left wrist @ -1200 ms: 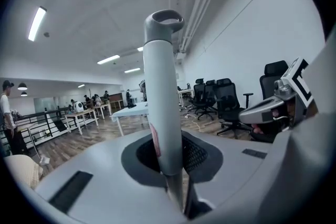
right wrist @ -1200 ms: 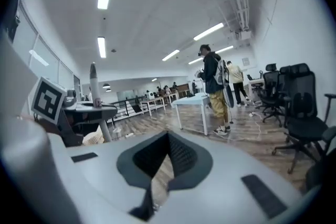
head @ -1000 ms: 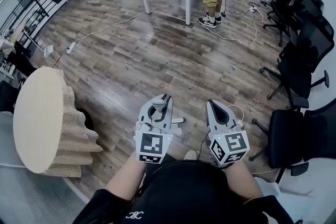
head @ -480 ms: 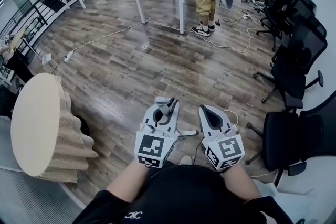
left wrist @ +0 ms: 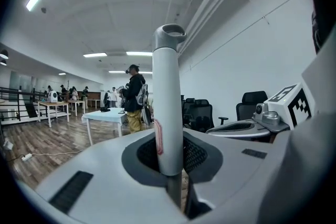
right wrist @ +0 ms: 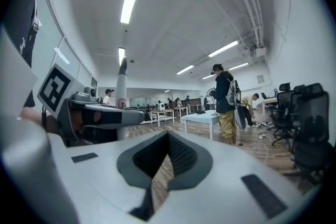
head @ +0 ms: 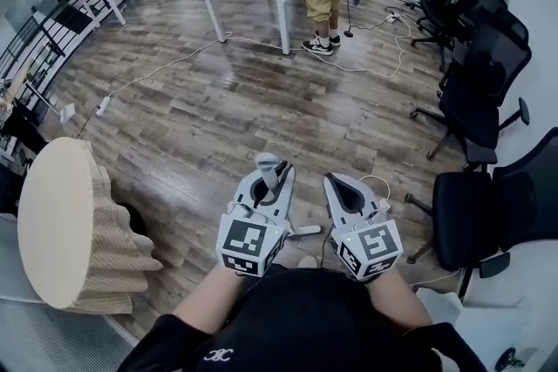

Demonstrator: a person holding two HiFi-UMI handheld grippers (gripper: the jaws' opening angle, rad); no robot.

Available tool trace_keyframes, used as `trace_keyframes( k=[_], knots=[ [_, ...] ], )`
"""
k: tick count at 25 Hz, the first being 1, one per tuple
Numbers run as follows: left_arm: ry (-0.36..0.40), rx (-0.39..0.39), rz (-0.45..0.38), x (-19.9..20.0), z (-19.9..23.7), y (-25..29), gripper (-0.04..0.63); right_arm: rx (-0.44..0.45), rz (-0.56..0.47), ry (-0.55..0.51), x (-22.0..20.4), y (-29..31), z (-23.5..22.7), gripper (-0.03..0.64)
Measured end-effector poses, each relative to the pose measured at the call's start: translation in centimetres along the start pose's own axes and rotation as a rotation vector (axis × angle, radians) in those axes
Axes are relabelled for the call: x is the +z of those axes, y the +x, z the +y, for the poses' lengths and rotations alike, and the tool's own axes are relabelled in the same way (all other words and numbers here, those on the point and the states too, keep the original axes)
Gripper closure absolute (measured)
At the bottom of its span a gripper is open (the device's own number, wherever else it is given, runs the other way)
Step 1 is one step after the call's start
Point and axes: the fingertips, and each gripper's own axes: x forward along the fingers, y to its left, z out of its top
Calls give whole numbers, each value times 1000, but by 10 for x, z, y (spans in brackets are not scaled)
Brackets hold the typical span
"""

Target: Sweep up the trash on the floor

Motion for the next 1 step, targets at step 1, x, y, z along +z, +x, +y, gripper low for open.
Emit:
trace_keyframes(
  k=[1],
  knots=[
    [5,-2,1,0,0,2,561,0,-1,1,-1,0,-2,603]
  ],
)
